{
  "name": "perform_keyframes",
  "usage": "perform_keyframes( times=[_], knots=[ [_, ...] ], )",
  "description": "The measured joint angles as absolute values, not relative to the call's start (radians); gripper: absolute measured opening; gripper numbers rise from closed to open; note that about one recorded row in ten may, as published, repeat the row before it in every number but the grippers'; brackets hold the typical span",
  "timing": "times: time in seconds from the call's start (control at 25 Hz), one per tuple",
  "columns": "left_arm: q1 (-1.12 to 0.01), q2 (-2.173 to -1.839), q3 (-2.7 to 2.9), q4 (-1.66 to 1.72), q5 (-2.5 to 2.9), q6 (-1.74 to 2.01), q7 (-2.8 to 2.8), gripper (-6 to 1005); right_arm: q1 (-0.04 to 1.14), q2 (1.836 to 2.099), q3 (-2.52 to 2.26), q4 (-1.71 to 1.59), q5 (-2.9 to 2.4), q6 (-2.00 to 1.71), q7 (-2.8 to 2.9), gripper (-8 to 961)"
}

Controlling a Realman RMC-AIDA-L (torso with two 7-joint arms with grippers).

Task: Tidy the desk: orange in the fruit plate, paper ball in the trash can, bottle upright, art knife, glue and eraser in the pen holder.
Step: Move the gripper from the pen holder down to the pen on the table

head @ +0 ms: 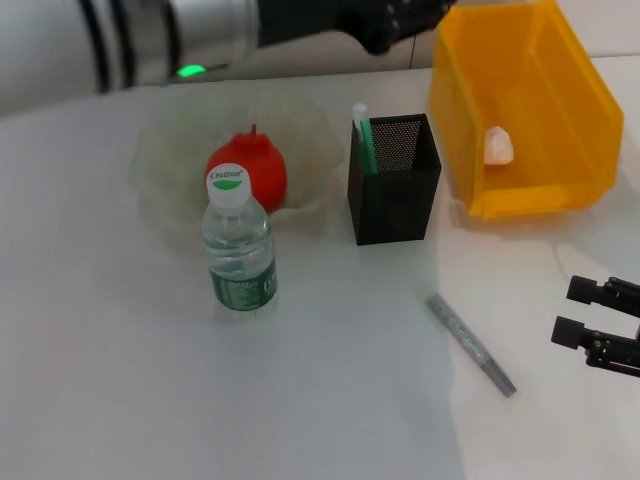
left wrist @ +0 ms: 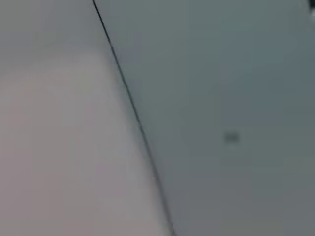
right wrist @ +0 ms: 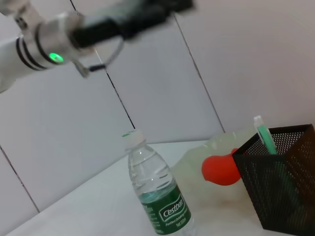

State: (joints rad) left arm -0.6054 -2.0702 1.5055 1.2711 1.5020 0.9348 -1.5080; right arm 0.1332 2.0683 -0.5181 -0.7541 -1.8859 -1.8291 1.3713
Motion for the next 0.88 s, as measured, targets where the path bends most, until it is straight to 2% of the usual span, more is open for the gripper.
perform_keyframes(
  times=[0.04, 0.2, 0.32, 0.52, 0.6, 0.76, 0.88],
  knots=[
    [-0.605, -2.07, 1.506, 1.271, 1.502, 0.935, -1.508, 475, 0.133, 2.068, -0.518, -0.754, -1.886, -1.829, 1.371, 773],
    [-0.648, -2.066, 1.21, 1.06, 1.359, 1.365, -1.497, 477, 0.135, 2.069, -0.494, -0.757, -1.884, -1.833, 1.366, 773],
    [-0.621, -2.067, 1.099, 0.918, 1.352, 1.546, -1.399, 688, 0.146, 2.071, -0.444, -0.759, -1.884, -1.864, 1.363, 773],
    [-0.521, -2.067, 1.084, 0.77, 1.35, 1.697, -1.203, 792, 0.157, 2.066, -0.381, -0.799, -1.884, -1.922, 1.401, 773],
    [-0.442, -2.066, 1.089, 0.622, 1.356, 1.77, -1.056, 834, 0.161, 2.068, -0.373, -0.875, -1.885, -1.945, 1.467, 773],
    [-0.387, -2.065, 1.098, 0.505, 1.376, 1.794, -0.905, 834, 0.198, 2.075, -0.377, -1.144, -1.935, -1.954, 1.726, 773],
    [-0.368, -2.066, 1.104, 0.399, 1.408, 1.78, -0.806, 834, 0.268, 2.067, -0.394, -1.304, -2.038, -1.961, 1.917, 773]
  ],
)
